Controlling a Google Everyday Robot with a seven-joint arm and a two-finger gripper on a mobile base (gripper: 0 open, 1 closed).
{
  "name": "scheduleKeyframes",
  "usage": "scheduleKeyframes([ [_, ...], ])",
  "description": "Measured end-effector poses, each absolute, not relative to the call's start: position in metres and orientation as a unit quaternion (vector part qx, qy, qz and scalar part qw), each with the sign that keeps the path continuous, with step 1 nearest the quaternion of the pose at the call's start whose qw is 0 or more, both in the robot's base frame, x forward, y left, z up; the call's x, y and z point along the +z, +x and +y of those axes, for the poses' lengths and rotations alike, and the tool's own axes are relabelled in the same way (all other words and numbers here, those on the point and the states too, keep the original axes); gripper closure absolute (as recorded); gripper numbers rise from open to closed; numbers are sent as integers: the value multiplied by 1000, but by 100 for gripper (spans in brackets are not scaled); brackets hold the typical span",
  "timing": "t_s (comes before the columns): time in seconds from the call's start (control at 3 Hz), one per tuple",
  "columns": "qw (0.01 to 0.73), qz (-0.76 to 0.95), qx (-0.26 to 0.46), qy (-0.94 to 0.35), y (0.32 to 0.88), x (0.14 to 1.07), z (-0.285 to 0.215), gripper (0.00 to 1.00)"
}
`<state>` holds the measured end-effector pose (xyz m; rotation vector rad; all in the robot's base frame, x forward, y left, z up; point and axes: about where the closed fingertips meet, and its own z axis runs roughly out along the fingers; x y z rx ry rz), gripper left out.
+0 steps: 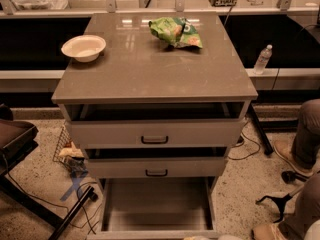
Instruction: Close bottom drawer
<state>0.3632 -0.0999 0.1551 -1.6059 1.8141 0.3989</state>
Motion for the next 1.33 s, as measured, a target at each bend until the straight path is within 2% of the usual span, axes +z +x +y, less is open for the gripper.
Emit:
scheduleKeyframes([
  [0.33,345,684,137,-627,390,171,-91,100],
  [0.67,346,682,135,-630,393,173,-88,100],
  [1.0,350,656,122,-657,425,190,-55,100],
  [1.33,350,656,122,-657,425,190,-55,100],
])
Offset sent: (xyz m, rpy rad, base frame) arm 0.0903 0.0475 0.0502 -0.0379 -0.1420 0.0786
